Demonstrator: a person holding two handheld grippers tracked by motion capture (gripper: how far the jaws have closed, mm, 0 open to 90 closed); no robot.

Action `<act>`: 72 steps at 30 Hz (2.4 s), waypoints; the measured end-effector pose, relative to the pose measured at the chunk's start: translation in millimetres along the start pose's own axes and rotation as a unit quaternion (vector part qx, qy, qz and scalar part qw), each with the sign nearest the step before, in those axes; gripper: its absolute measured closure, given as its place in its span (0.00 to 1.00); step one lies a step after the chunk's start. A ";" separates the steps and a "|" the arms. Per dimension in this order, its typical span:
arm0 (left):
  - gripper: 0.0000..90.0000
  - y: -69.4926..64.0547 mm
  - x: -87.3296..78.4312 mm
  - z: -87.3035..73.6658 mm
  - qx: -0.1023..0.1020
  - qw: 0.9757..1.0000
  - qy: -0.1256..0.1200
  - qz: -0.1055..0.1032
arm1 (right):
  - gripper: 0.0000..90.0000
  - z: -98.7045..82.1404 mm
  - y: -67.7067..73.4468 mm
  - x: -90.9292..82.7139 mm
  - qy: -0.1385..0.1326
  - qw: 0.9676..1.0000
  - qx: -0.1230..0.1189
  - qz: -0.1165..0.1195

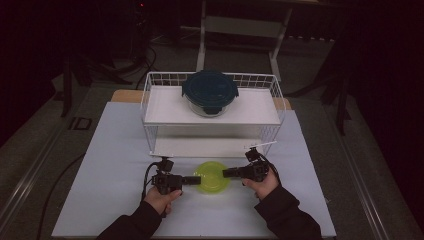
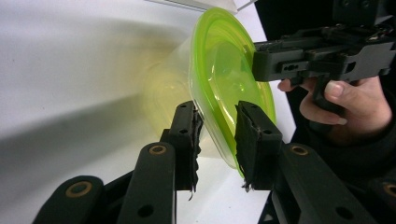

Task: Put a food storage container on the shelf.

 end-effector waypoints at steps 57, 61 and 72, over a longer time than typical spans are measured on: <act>0.90 -16.4 -12.1 10.8 -0.004 1.000 0.028 -0.007 | 0.91 -6.7 11.7 -22.3 -0.017 0.996 0.080 0.042; 0.90 -26.9 -17.6 19.1 0.002 1.000 0.022 -0.012 | 0.91 1.8 19.4 -28.8 -0.022 0.996 0.074 0.046; 0.90 -69.4 -35.4 56.4 0.033 0.999 -0.009 -0.036 | 0.91 40.6 48.7 -59.3 -0.059 0.995 0.050 0.058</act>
Point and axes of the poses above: each handheld gripper's, and its own axes: x roughly forward along the jaws, z roughly out of its top, y roughly to its left, the point moved 3 cm from there along x, roughly forward along the jaws, and after that the axes turned 15 degrees about -y, right-handed, at the moved point
